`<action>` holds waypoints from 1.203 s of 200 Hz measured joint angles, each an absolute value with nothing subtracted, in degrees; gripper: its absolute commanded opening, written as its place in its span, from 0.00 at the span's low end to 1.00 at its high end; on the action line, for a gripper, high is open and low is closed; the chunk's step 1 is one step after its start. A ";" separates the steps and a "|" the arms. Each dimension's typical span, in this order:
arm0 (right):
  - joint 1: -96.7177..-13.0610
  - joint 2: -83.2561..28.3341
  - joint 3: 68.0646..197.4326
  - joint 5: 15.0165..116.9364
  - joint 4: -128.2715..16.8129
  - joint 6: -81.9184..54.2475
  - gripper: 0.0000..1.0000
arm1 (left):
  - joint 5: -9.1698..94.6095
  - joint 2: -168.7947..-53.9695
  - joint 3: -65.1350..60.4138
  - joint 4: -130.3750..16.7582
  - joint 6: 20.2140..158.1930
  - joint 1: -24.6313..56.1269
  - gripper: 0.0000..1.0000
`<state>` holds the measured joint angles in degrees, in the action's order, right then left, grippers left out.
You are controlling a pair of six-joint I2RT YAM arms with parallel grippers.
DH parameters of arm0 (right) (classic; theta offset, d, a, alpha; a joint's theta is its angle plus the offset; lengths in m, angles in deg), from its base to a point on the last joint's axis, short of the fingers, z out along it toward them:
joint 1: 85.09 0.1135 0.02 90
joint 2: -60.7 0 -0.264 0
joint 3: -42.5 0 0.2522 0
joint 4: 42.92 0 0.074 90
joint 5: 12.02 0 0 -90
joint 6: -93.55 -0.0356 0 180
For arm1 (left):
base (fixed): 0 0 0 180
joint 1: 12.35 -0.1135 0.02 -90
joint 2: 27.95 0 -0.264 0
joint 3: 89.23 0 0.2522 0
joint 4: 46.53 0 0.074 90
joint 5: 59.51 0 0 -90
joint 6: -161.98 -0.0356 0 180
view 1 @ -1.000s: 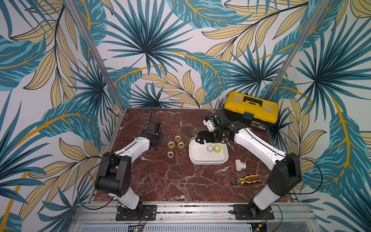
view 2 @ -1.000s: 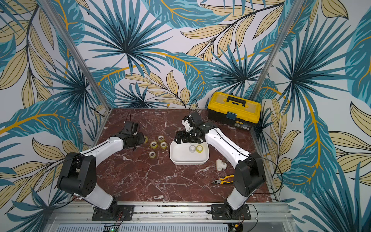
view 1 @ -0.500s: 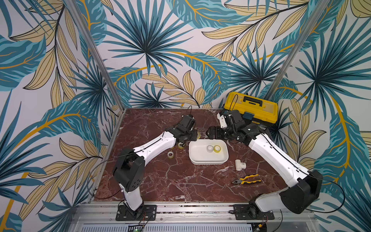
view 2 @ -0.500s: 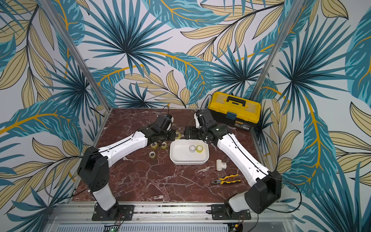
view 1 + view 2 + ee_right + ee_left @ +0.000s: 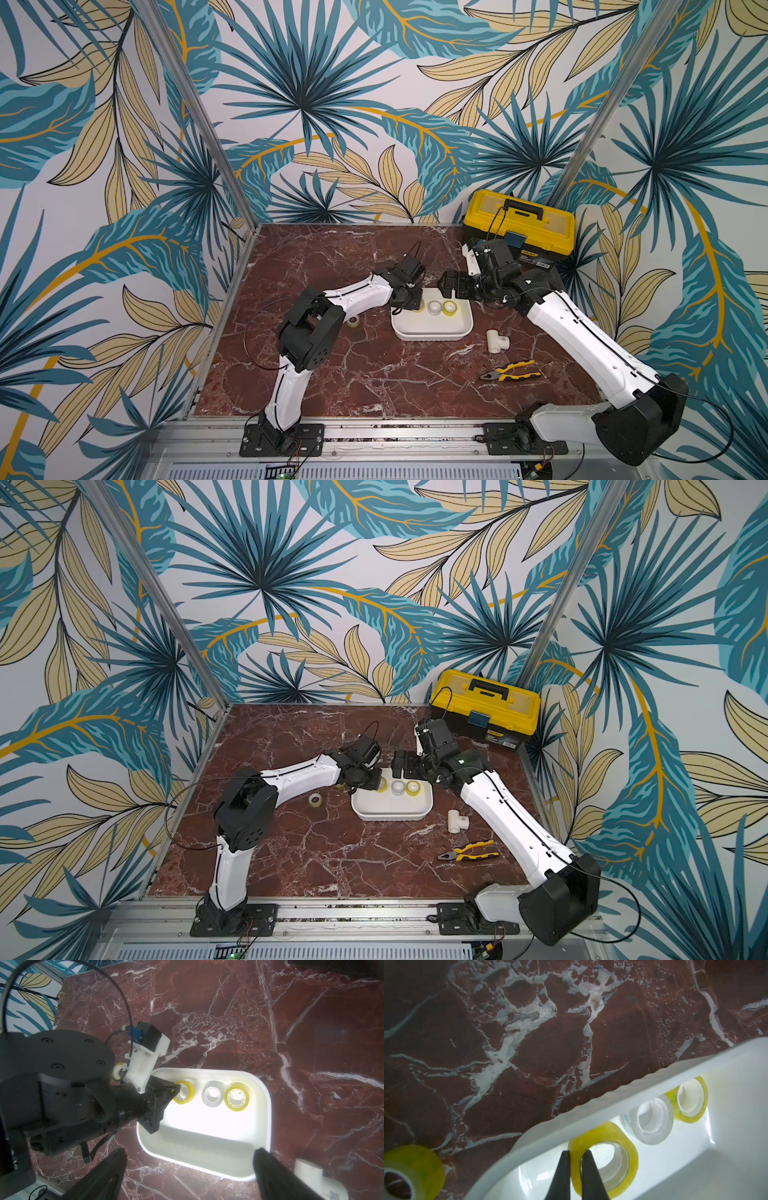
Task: Put the transparent tape into the storage box
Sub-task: Place the tape in the storage box.
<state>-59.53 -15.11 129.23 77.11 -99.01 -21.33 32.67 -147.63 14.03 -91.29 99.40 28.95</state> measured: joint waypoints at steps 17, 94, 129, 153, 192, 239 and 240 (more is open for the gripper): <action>-59.53 -15.11 129.21 77.11 -99.01 -21.31 1.00 | 32.64 -148.88 15.60 -92.08 99.32 28.97 0.00; -59.53 -15.89 129.21 77.09 -99.01 -21.27 1.00 | 32.67 -150.32 17.24 -93.02 99.32 29.67 0.04; -59.55 -16.92 129.21 76.81 -99.01 -21.27 1.00 | 32.62 -151.98 17.50 -93.13 99.49 30.00 0.07; -59.55 -17.23 129.21 76.46 -98.98 -21.27 1.00 | 32.40 -152.07 17.96 -93.15 99.49 30.00 0.13; -59.55 -17.25 129.21 76.02 -98.98 -21.25 1.00 | 31.66 -152.07 18.12 -93.17 99.73 30.00 0.23; -59.55 -17.25 129.21 75.80 -99.01 -21.25 1.00 | 31.53 -152.05 18.12 -92.96 99.88 30.00 0.43; -59.55 -17.25 129.21 75.78 -99.01 -21.25 1.00 | 31.53 -152.05 18.12 -92.96 99.73 30.00 0.43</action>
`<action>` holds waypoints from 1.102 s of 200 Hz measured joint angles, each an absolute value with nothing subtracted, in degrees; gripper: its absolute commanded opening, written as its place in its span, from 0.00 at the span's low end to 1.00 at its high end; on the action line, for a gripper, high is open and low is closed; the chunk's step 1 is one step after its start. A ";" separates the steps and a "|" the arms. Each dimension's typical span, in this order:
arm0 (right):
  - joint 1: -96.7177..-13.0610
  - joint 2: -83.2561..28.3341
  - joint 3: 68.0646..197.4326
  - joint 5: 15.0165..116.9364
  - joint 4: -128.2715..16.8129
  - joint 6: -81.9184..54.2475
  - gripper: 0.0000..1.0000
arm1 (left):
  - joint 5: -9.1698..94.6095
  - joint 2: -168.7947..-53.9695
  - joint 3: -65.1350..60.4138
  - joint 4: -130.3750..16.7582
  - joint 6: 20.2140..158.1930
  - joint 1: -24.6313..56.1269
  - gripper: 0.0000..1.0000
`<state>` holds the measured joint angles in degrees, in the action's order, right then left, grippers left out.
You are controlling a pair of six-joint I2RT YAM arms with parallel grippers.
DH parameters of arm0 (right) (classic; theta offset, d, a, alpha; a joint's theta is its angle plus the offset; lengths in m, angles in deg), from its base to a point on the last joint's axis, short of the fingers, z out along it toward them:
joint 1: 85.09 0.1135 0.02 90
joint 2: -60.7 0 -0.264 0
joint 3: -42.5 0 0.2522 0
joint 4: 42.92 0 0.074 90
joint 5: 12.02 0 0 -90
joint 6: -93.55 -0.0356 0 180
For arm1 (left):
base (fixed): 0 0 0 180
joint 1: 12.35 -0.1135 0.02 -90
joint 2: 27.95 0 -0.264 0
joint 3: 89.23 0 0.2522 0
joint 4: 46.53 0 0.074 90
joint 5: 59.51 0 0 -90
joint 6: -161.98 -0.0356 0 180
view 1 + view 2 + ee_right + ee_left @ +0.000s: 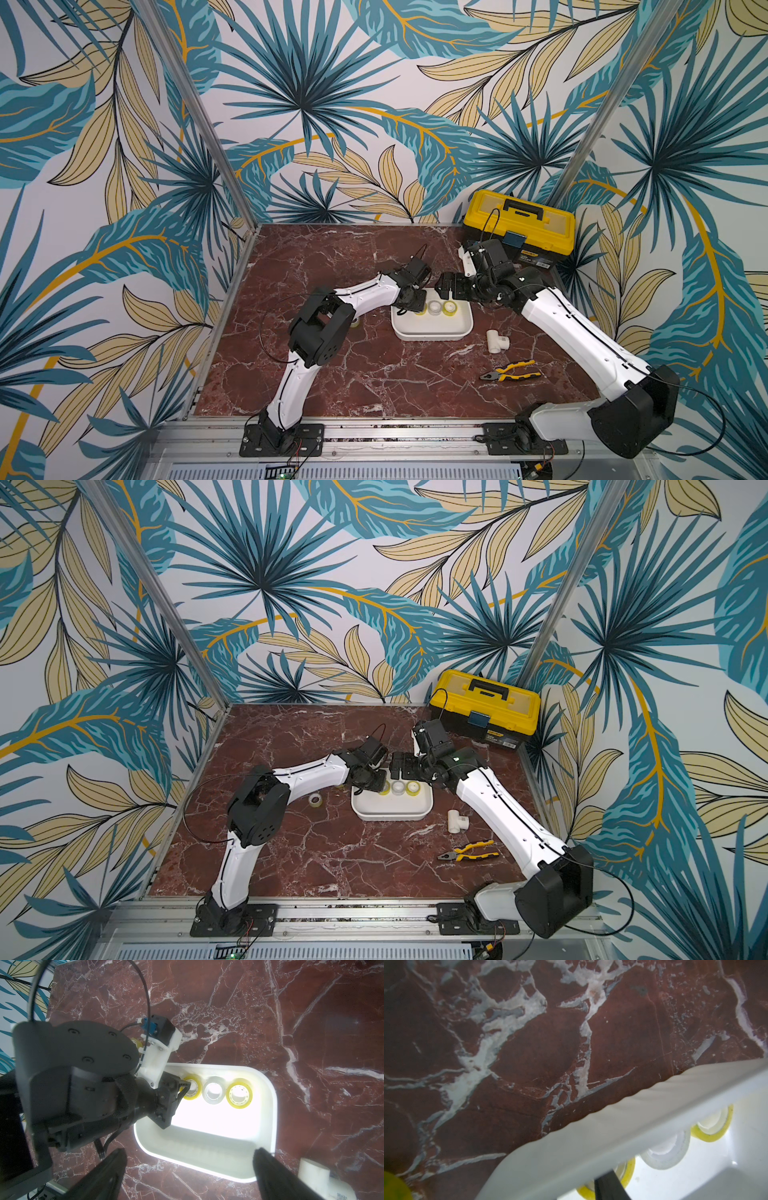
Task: Put the transparent tape into the storage box
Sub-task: Place the tape in the storage box, then pick up the tape at the center of the board.
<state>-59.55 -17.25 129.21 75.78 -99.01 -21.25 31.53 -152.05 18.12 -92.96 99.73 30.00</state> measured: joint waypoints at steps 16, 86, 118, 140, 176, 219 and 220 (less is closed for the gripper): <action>-59.55 -17.27 129.25 75.47 -99.01 -21.25 1.00 | 31.35 -151.91 18.12 -92.65 100.04 30.00 0.50; -57.87 -25.01 135.43 71.93 -99.51 -19.15 1.00 | 22.57 -130.41 10.29 -91.84 101.06 28.90 0.76; -53.17 -32.57 142.19 71.25 -100.23 -16.79 0.92 | 15.44 -113.93 2.82 -93.39 102.86 25.80 1.00; -49.13 -38.63 148.35 70.53 -100.19 -14.91 0.79 | 8.47 -103.63 -2.32 -96.56 103.84 24.23 1.00; -42.53 -49.40 158.30 69.96 -100.25 -12.07 0.58 | -1.26 -88.57 -8.16 -102.18 105.50 24.01 1.00; -35.60 -62.58 168.81 70.66 -100.03 -9.47 0.56 | -6.83 -79.87 -11.81 -108.58 108.01 23.59 1.00; -35.42 -62.97 169.03 70.66 -100.01 -9.36 0.55 | -6.85 -79.68 -12.03 -108.71 108.12 23.59 1.00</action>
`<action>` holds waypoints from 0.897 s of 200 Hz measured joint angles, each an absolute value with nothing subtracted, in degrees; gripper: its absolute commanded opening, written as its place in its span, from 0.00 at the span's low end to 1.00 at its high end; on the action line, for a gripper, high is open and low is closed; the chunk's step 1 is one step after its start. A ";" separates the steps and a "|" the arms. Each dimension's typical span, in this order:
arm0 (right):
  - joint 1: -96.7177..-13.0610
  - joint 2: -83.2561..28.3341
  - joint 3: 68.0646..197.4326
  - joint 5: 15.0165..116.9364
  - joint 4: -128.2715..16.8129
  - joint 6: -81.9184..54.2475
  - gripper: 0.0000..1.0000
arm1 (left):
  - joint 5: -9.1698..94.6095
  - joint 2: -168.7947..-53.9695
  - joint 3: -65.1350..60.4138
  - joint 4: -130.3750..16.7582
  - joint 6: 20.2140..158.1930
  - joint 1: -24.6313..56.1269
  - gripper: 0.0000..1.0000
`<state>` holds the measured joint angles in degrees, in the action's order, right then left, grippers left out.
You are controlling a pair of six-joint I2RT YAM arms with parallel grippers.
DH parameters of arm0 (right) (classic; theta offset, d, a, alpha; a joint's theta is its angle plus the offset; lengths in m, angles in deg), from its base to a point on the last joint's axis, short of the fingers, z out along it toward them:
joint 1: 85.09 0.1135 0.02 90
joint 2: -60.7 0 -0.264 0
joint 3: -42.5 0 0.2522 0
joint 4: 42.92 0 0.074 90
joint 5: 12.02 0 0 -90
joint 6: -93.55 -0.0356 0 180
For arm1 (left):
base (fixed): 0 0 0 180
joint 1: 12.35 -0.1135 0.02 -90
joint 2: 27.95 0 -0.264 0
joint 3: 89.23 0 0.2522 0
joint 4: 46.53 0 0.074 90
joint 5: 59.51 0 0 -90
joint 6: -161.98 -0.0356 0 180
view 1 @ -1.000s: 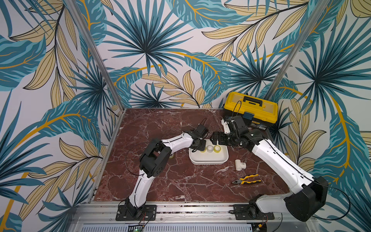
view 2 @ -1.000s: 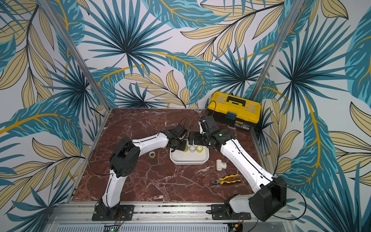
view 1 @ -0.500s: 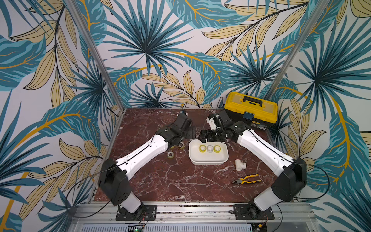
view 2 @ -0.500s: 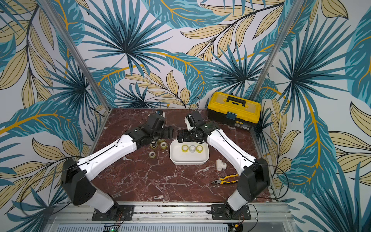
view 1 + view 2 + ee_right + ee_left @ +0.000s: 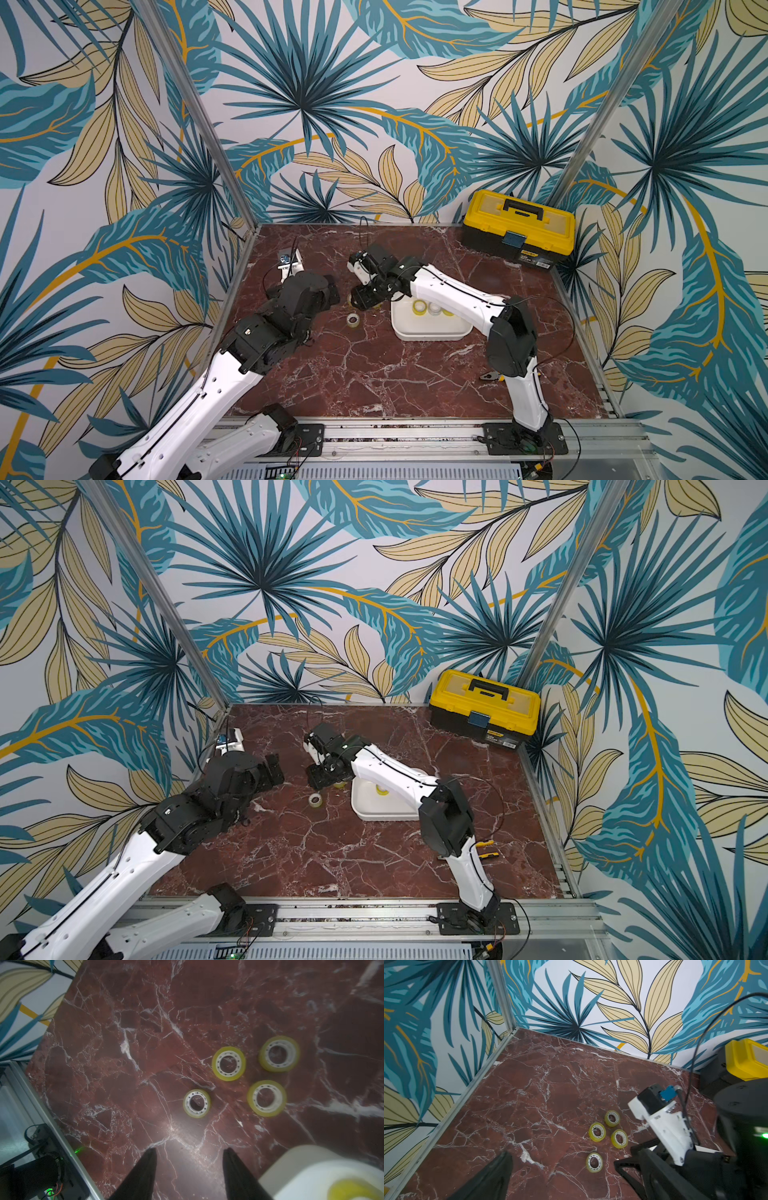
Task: Put the transparent tape into the storage box
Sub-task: Pick up the tape at the center of the board.
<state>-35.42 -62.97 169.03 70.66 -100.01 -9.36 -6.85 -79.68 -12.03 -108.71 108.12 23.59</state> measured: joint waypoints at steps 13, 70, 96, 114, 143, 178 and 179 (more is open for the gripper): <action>-33.83 -66.17 171.00 71.08 -100.03 -8.61 0.55 | -6.98 -77.84 -14.41 -109.11 108.80 23.59 1.00; -30.31 -74.71 176.57 74.40 -100.01 -6.17 0.55 | -5.47 -74.78 -20.37 -109.48 110.99 23.57 1.00; -30.29 -75.06 176.57 76.48 -100.01 -5.27 0.55 | -4.86 -74.83 -20.64 -109.22 111.03 23.57 1.00; -30.39 -75.10 176.55 77.11 -100.01 -4.94 0.55 | -4.56 -75.20 -20.70 -108.93 111.05 23.57 1.00; -30.42 -75.63 176.33 77.16 -99.90 -4.94 0.54 | -4.08 -76.70 -20.72 -108.30 111.05 23.57 1.00; -30.39 -76.70 174.71 77.59 -99.79 -4.75 0.52 | -3.84 -78.02 -20.72 -107.62 111.25 23.57 1.00; -30.39 -76.74 174.69 77.57 -99.82 -4.72 0.52 | -3.81 -78.04 -20.72 -107.62 111.27 23.57 1.00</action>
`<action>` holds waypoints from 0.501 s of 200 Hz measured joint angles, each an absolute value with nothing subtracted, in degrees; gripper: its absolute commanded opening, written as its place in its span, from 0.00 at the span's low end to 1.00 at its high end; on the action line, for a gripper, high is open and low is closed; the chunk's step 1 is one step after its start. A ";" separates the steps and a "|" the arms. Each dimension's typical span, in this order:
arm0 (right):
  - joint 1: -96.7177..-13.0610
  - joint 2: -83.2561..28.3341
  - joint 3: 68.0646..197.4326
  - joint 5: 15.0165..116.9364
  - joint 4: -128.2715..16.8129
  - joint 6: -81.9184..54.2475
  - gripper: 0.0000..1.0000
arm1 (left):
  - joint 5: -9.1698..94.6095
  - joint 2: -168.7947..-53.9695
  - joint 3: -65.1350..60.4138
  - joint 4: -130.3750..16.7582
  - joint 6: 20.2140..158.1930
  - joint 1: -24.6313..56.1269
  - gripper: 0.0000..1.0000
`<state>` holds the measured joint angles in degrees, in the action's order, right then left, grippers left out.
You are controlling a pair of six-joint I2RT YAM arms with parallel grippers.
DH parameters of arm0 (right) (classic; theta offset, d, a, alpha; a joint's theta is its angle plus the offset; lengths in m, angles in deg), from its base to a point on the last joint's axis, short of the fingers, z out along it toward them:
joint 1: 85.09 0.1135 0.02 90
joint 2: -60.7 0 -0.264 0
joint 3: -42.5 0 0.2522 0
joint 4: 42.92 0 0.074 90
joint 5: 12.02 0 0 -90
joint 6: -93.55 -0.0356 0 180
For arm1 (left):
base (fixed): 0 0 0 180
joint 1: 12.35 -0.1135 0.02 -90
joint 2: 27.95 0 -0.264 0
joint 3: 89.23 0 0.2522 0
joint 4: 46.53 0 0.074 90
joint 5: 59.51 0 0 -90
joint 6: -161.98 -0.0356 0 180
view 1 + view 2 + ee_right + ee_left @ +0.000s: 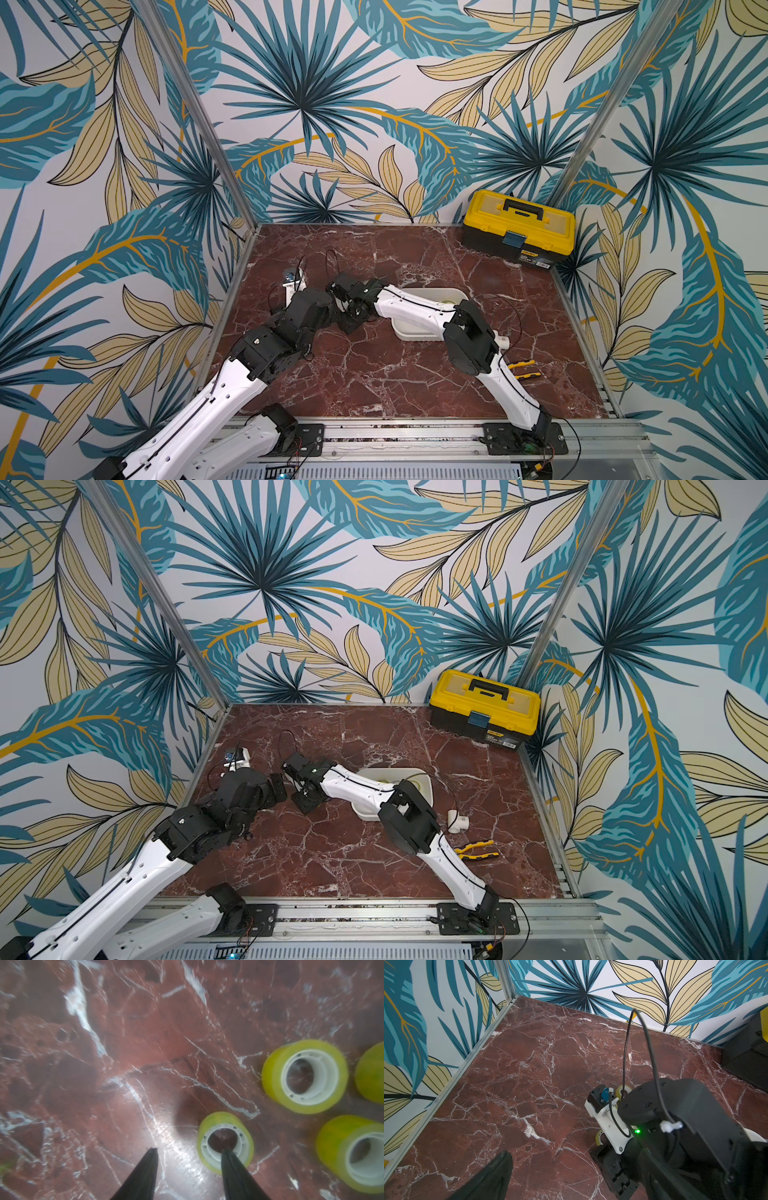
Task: Put the transparent tape into the storage box
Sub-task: Pick up the tape at the center of the board.
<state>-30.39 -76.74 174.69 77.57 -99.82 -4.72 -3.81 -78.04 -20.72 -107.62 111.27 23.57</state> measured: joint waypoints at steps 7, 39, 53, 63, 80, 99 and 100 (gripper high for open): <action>-30.39 -77.16 174.62 77.75 -99.84 -4.55 0.50 | -3.79 -78.13 -20.72 -107.62 111.40 23.57 1.00; -30.39 -78.10 174.54 77.99 -99.73 -3.81 0.31 | -3.81 -78.13 -20.72 -107.67 111.88 23.57 1.00; -30.42 -78.30 174.54 77.94 -99.62 -3.46 0.16 | -3.99 -78.10 -20.72 -107.67 112.17 23.57 1.00; -30.39 -78.34 174.52 77.94 -99.57 -3.08 0.08 | -4.19 -78.10 -20.72 -107.67 112.36 23.57 1.00; -30.39 -78.12 174.52 77.99 -99.03 -3.11 0.00 | -4.43 -78.10 -20.72 -107.67 112.43 23.57 1.00; -30.39 -77.92 174.19 78.27 -98.39 -2.78 0.00 | -4.73 -78.10 -20.72 -107.60 112.36 23.57 1.00; -30.39 -77.90 174.17 78.29 -98.39 -2.80 0.00 | -4.75 -78.10 -20.72 -107.60 112.34 23.57 1.00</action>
<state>-30.39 -77.90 174.17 78.29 -98.39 -2.80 -4.75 -78.10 -20.72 -107.60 112.34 23.57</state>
